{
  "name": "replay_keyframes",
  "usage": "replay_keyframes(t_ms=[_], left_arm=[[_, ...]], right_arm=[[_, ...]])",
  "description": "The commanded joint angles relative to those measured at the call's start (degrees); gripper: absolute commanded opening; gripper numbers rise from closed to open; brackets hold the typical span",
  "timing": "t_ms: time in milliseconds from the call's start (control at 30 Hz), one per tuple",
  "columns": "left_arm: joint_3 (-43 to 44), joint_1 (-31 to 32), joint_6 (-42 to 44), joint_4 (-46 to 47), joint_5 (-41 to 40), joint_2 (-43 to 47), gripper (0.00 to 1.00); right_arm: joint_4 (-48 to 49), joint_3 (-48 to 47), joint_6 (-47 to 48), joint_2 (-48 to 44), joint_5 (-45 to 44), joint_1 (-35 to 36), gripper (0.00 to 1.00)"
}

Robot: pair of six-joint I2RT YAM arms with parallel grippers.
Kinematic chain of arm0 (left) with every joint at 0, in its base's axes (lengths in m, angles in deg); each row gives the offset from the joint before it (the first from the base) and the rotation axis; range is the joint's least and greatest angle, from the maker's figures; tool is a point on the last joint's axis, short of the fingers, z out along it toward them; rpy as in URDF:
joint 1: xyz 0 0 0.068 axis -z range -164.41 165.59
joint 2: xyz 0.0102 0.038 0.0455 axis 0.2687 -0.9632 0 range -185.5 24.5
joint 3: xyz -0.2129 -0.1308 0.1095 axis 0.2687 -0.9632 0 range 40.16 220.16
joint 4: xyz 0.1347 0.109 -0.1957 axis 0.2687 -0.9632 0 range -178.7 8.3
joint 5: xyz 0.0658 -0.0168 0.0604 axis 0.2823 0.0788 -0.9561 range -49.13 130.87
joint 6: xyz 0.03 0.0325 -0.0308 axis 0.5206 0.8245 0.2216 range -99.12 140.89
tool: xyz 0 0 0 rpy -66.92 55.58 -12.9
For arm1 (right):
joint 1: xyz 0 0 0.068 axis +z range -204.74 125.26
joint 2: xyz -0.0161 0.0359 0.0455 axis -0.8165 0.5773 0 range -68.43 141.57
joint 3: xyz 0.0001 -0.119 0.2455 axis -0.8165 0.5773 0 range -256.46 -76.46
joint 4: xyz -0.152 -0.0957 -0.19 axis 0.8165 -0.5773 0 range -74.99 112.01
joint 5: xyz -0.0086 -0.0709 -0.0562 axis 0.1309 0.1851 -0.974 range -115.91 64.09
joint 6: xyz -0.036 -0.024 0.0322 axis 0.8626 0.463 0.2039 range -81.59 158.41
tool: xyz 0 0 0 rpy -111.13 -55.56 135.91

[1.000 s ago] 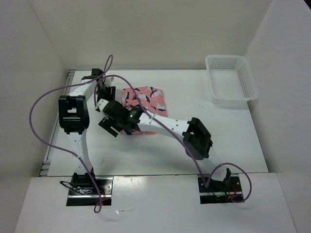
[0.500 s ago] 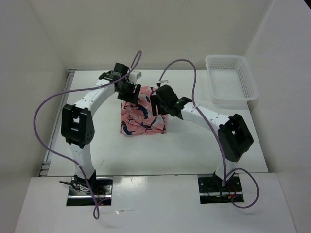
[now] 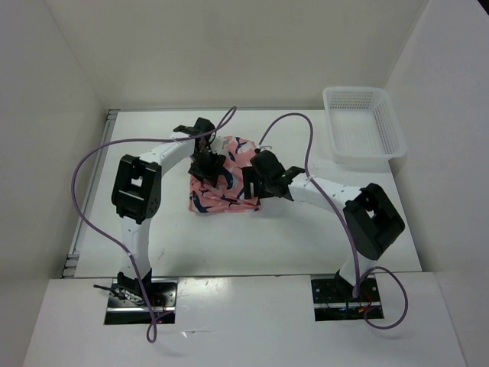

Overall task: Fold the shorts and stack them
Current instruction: Fold the shorts

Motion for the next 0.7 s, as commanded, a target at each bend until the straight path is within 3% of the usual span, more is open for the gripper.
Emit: replay_keyframes(t_ms=[0, 133, 267, 300, 400, 667], left_arm=[[-1.06, 0.16, 0.25, -2.1, 1.02, -0.12, 0.63], [-1.59, 0.16, 0.25, -2.1, 1.73, -0.82, 0.47], [-1.59, 0.16, 0.25, -3.33, 2.43, -1.97, 0.25], [-1.59, 0.16, 0.25, -3.34, 2.43, -1.97, 0.13], [-1.59, 0.16, 0.25, -3.34, 2.43, -0.39, 0.02], [4.64, -2.22, 0.25, -10.18, 5.76, 7.25, 0.0]], right_arm=[[3.41, 0.95, -1.26, -1.04, 1.24, 0.38, 0.85], [4.64, 1.48, -1.26, 0.71, 3.96, 0.38, 0.85], [4.64, 0.87, -1.26, 2.3, 5.54, 0.38, 0.86], [4.64, 0.87, -0.73, 3.08, 6.85, 0.38, 0.86], [4.64, 0.87, -0.73, 3.62, 7.65, 0.38, 0.86], [1.74, 0.16, 0.41, 7.75, 7.84, 0.38, 0.86]])
